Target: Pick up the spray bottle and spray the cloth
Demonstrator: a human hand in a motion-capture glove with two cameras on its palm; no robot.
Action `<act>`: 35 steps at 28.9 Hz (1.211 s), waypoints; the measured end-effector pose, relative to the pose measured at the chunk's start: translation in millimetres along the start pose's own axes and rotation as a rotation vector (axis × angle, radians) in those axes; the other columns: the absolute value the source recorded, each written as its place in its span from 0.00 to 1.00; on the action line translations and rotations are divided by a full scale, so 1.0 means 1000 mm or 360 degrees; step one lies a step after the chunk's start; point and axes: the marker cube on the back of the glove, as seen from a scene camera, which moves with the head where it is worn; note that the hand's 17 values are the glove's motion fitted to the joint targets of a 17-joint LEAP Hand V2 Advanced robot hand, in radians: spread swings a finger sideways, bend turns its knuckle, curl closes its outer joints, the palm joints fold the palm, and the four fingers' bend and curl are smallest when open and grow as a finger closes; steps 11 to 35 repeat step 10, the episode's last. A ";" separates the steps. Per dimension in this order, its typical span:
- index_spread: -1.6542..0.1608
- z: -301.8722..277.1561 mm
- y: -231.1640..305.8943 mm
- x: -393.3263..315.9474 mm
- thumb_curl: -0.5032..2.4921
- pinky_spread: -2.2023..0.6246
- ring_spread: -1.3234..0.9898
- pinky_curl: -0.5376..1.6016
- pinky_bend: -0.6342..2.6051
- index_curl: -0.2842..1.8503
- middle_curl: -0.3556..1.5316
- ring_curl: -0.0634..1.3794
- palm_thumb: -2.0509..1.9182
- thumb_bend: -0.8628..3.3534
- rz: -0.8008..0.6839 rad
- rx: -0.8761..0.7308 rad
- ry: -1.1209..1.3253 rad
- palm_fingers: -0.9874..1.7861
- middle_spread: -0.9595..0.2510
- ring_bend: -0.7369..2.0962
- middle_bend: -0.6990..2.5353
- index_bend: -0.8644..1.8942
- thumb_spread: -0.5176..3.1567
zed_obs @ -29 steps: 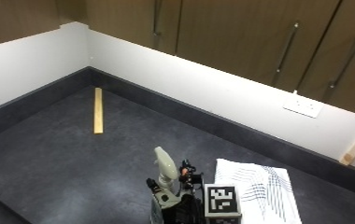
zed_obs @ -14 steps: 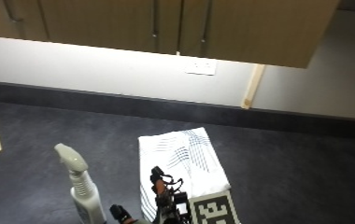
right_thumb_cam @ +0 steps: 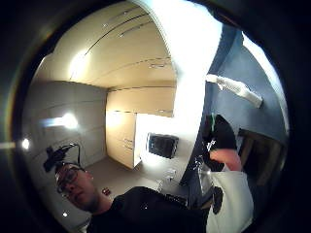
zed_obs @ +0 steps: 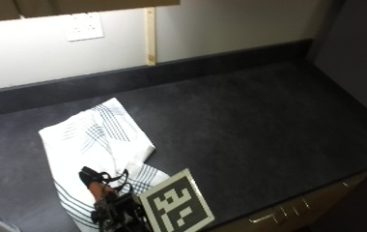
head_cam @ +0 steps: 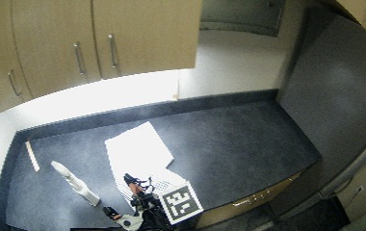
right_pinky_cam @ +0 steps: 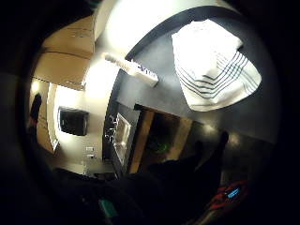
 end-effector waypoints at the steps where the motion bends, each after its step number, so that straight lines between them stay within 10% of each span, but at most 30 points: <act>1: 0.73 0.002 -0.005 -0.006 0.36 0.84 0.62 0.41 0.34 0.26 0.39 0.33 0.76 0.20 -0.0073 -0.0028 0.0048 0.45 0.83 0.38 0.27 0.37 0.41; 35: 0.73 0.002 -0.010 -0.034 0.36 0.84 0.62 0.41 0.34 0.26 0.38 0.33 0.76 0.20 -0.0266 -0.0069 0.0216 0.45 0.85 0.38 0.27 0.37 0.42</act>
